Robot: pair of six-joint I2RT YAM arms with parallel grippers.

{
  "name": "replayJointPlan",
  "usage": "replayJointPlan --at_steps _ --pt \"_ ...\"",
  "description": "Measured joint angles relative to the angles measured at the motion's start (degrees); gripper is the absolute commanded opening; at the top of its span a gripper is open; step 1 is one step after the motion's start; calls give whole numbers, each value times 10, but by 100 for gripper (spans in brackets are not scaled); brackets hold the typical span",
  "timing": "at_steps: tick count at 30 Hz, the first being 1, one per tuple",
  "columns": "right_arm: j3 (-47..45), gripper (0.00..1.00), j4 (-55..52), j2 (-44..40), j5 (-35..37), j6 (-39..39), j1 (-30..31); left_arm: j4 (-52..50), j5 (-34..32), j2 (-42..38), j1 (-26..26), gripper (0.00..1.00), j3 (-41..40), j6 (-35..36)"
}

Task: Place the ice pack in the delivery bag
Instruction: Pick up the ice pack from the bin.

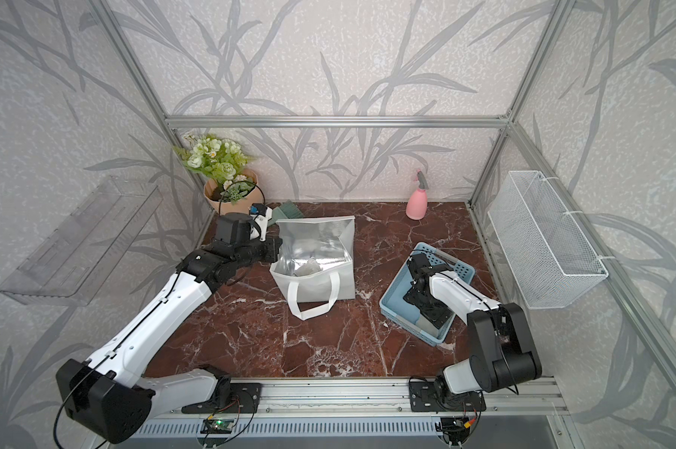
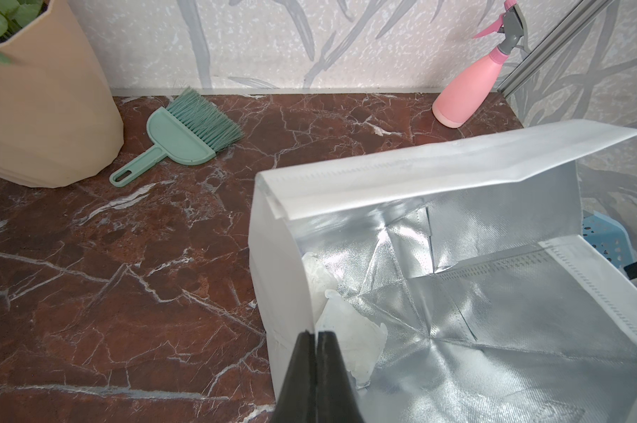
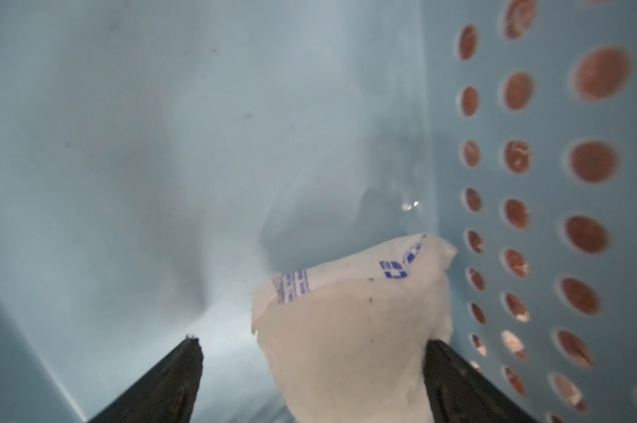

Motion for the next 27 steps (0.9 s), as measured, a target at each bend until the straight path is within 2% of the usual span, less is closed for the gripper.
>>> replayJointPlan --at_steps 4,10,16,21,27 --pt "34 96 39 4 -33 -31 13 -2 -1 -1 0 1 0 0" --pt "81 99 52 3 -31 -84 17 -2 -1 -1 0 1 0 0" --pt "74 99 46 3 -50 -173 17 -2 0 -1 0 1 0 0" --pt "28 99 41 -10 -74 -252 17 -2 1 -1 0 2 0 0" --pt "7 99 32 12 -70 -295 17 -2 4 -1 0 2 0 0"
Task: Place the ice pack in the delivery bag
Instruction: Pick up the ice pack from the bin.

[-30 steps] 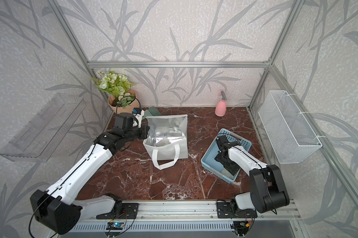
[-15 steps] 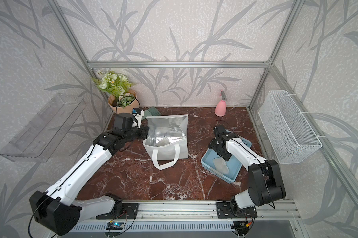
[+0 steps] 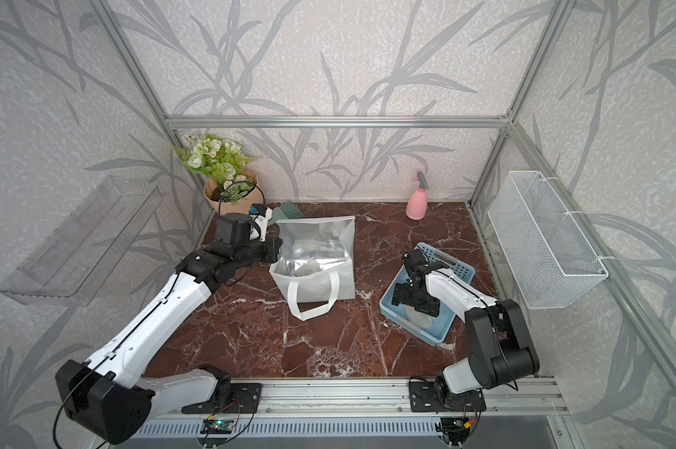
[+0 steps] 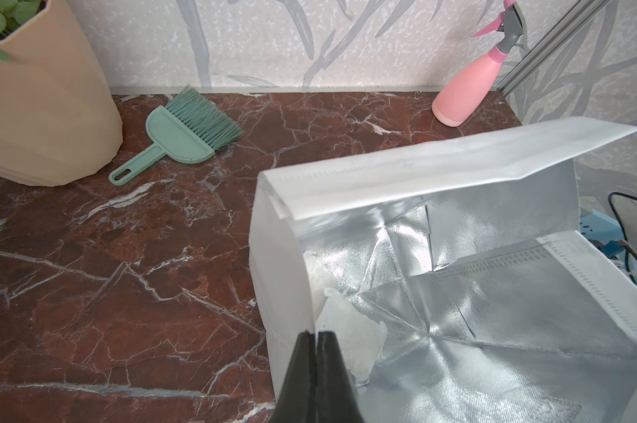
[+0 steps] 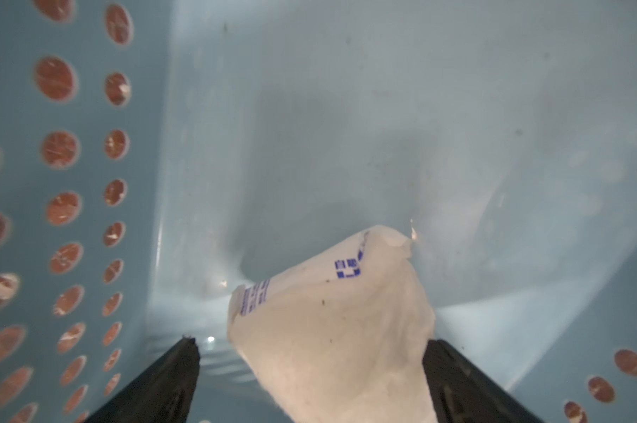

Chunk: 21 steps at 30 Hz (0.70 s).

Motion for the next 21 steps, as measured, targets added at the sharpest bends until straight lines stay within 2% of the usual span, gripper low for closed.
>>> replayJointPlan --at_steps 4,7,11,14,17,21 --pt "-2 96 8 14 8 -15 0 0 1 0 0 3 0 0" --pt "-2 90 12 35 12 -25 0 0 1 -1 0 3 0 0" --pt "-2 73 12 41 13 -32 0 -3 1 -6 0 4 0 0" --pt "-2 54 11 40 12 -32 0 -5 1 -9 0 4 -1 0" --pt "-3 44 8 30 12 -31 0 -5 1 -10 0 4 -1 0" --pt "-4 43 3 -5 11 -26 0 -5 1 -10 0 4 -1 0"
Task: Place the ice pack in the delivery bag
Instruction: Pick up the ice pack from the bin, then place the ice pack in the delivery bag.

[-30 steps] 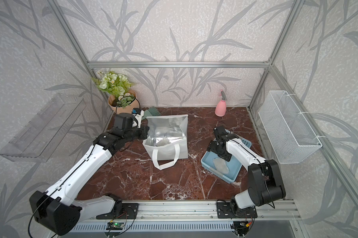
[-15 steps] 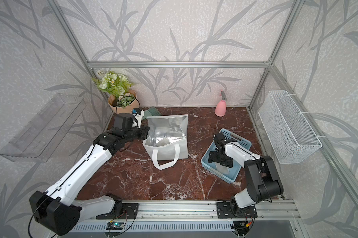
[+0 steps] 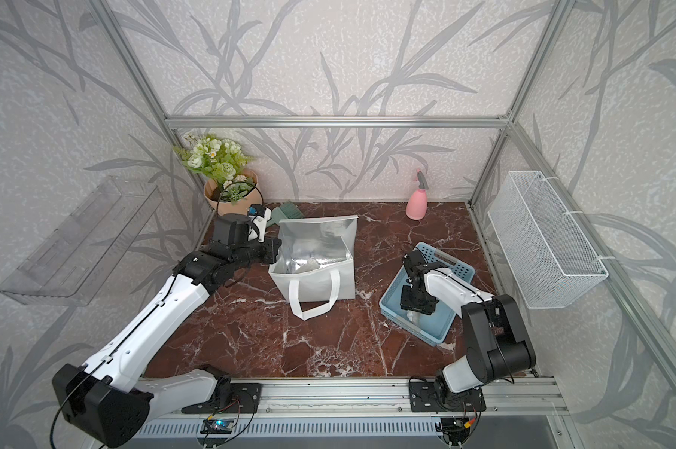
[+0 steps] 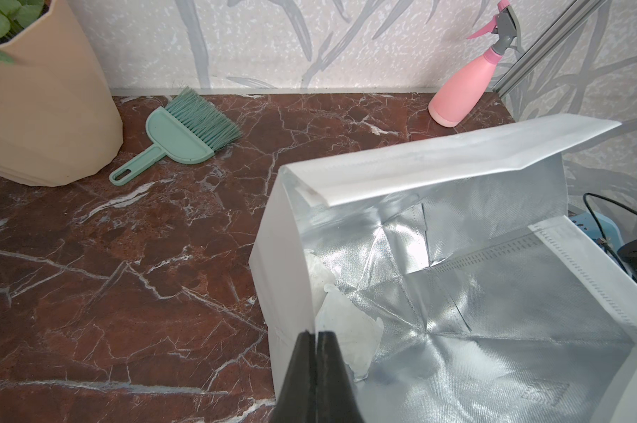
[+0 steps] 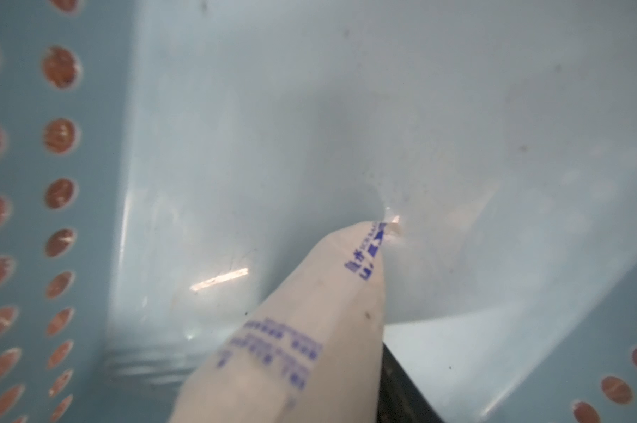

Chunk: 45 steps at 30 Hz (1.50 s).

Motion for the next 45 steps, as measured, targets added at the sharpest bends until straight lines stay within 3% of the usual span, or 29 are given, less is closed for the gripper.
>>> replayJointPlan --at_steps 4,6,8,17,22,26,31,37,45 --pt "0 36 -15 -45 1 4 0 0 0 0 0 4 0 0" --pt "4 25 -27 -71 0 5 0 0 0 0 0 4 0 0" --pt "13 21 -40 -94 0 3 0 0 0 0 0 4 0 0" --pt "68 21 -80 -174 0 -3 0 0 0 0 0 4 0 0" --pt "165 22 -94 -183 -37 -26 8 0 0 0 0 4 0 0" --pt "255 22 -63 -183 -67 -68 63 0 0 0 0 4 0 0" --pt "380 22 -12 -111 -114 -144 147 0 1 0 0 4 0 1" --pt "497 23 42 38 -180 -258 216 0 2 0 0 4 0 1" --pt "635 22 -32 208 -216 -418 274 -3 2 0 0 4 0 0"
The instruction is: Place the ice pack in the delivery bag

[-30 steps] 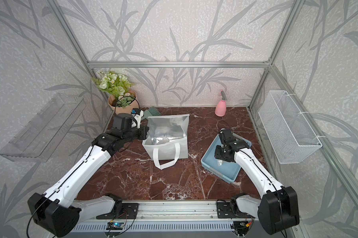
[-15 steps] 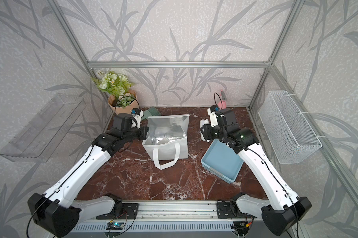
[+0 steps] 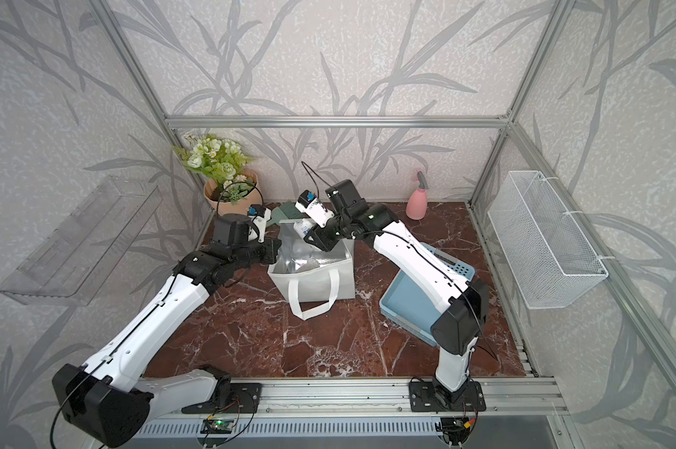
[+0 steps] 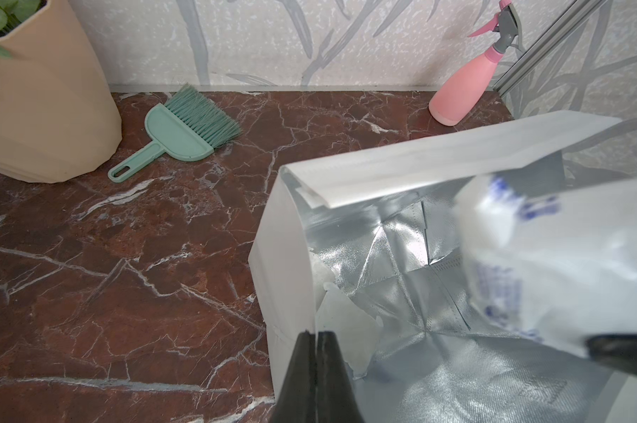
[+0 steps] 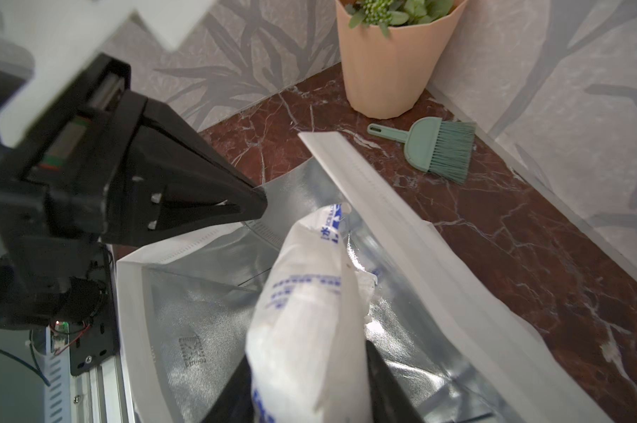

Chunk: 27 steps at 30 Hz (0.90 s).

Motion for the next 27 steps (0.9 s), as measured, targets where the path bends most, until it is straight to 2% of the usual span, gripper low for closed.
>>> replayJointPlan --at_steps 6,16,18,21,27 --pt "21 22 -66 67 19 -80 32 -4 0 0 0 4 3 0" --pt "-17 32 -79 117 30 -106 25 -8 7 0 0 4 7 -1" --pt "-19 40 -79 129 28 -106 23 -8 8 0 0 4 7 -1" --pt "-19 59 -78 142 25 -101 20 -9 9 0 0 4 7 -1" --pt "-19 68 -74 144 25 -87 18 -8 11 0 0 4 7 -1"
